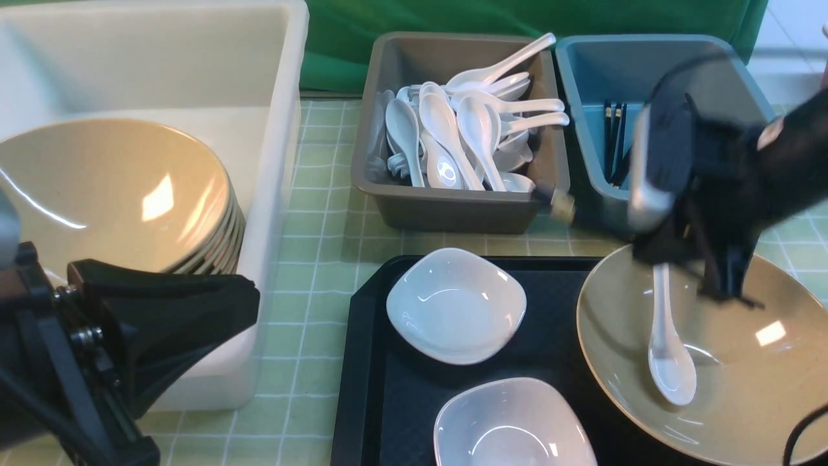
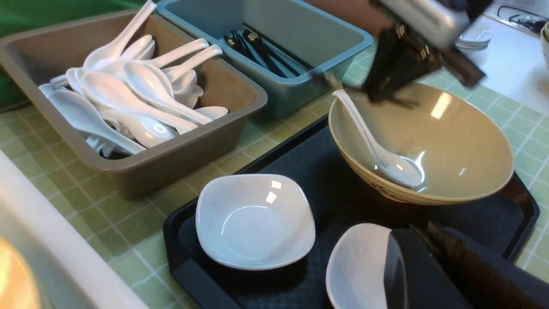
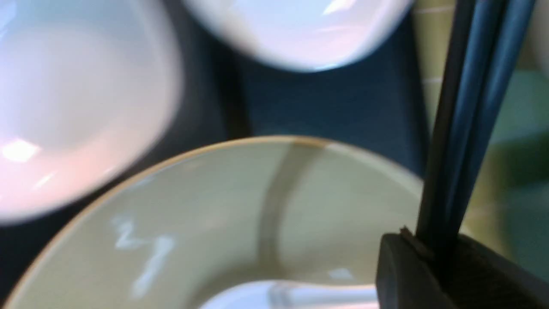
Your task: On green table put chopsticks spoon bowls plates into blue grey white boxes.
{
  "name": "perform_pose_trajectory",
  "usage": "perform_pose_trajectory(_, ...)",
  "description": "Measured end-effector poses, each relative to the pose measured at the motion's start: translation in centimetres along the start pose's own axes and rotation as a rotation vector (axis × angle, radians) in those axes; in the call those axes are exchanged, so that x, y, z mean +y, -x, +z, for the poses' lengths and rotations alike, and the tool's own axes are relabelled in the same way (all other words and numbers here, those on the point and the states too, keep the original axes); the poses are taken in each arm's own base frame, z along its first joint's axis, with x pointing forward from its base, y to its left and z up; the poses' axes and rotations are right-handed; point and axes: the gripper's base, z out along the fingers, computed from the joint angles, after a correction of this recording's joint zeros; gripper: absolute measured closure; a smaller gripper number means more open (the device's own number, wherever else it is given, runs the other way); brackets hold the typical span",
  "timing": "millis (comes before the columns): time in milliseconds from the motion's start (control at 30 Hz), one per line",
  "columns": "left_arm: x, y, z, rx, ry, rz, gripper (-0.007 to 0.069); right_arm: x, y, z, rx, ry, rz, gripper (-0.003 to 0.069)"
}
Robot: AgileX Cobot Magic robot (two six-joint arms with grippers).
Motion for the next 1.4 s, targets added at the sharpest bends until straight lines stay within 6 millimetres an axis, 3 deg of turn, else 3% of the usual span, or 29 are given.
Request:
perform_pose_trajectory(100,0.2,0.0,0.3,0.008,0.001,0.011,0.0626,-2.1,0.5,-1.4,-0.071,-0.083,0.066,0.0547)
perform_pose_trajectory(233,1.1,-0.2,1.5,0.038,-0.005,-0.028,0.0626,-8.0,1.8,-3.5,-0.212,-0.283,0.266,0.0547)
perform_pose_trajectory(267,1.1,-0.2,1.7,0.039,-0.009,-0.037,0.0626,-8.1,1.6,-3.2,-0.208,-0.281,0.27,0.0547)
perform_pose_trajectory(300,1.4,-0.2,2.2,0.046,-0.021,-0.059,0.0626,-10.1,1.7,-3.3,-0.237,-0.326,0.334,0.0547)
perform_pose_trajectory(400,1.7,-0.2,3.0,0.05,-0.045,-0.079,0.0626,-13.9,0.9,-1.5,-0.258,-0.374,0.455,0.0547)
perform_pose_trajectory(433,1.8,-0.2,3.1,0.049,-0.048,-0.079,0.0626,-14.1,0.8,-1.3,-0.258,-0.374,0.463,0.0547)
perform_pose_trajectory(567,2.0,0.0,3.7,0.027,-0.072,-0.085,0.0626,-18.2,-1.6,3.7,-0.243,-0.377,0.62,0.0547)
perform_pose_trajectory(600,2.0,0.0,3.7,0.024,-0.073,-0.084,0.0626,-18.4,-1.9,4.3,-0.235,-0.37,0.63,0.0547)
perform_pose_trajectory(700,2.0,0.1,3.8,0.016,-0.075,-0.09,0.0626,-19.5,-3.9,8.7,-0.187,-0.329,0.703,0.0547)
perform_pose_trajectory(733,2.0,0.1,3.8,0.015,-0.076,-0.091,0.0626,-19.6,-4.2,9.2,-0.181,-0.324,0.705,0.0547)
perform_pose_trajectory(767,2.0,0.1,3.8,0.014,-0.076,-0.091,0.0626,-19.6,-5.0,11.0,-0.154,-0.303,0.719,0.0564)
perform_pose_trajectory(900,2.0,0.1,3.8,0.016,-0.086,-0.096,0.0626,-19.7,-5.5,12.0,-0.153,-0.302,0.763,0.0572)
perform_pose_trajectory(1000,1.8,0.1,3.8,0.021,-0.098,-0.095,0.0626,-19.9,-5.3,11.5,-0.164,-0.317,0.771,0.0539)
perform_pose_trajectory(1100,1.7,0.0,3.8,0.026,-0.112,-0.093,0.0626,-19.3,-4.3,9.0,-0.146,-0.295,0.732,0.0435)
perform_pose_trajectory(1167,1.7,0.0,3.8,0.03,-0.111,-0.089,0.0626,-19.0,-3.8,7.9,-0.141,-0.28,0.718,0.0409)
perform_pose_trajectory(1233,1.7,-0.1,3.8,0.035,-0.109,-0.083,0.0626,-17.6,-2.2,3.8,-0.141,-0.242,0.68,0.0356)
perform_pose_trajectory(1333,1.7,-0.1,3.8,0.038,-0.108,-0.078,0.0626,-15.0,0.0,-1.3,-0.163,-0.219,0.639,0.0334)
perform_pose_trajectory(1400,1.8,-0.1,3.8,0.04,-0.106,-0.072,0.0626,-13.1,1.1,-3.6,-0.182,-0.217,0.629,0.033)
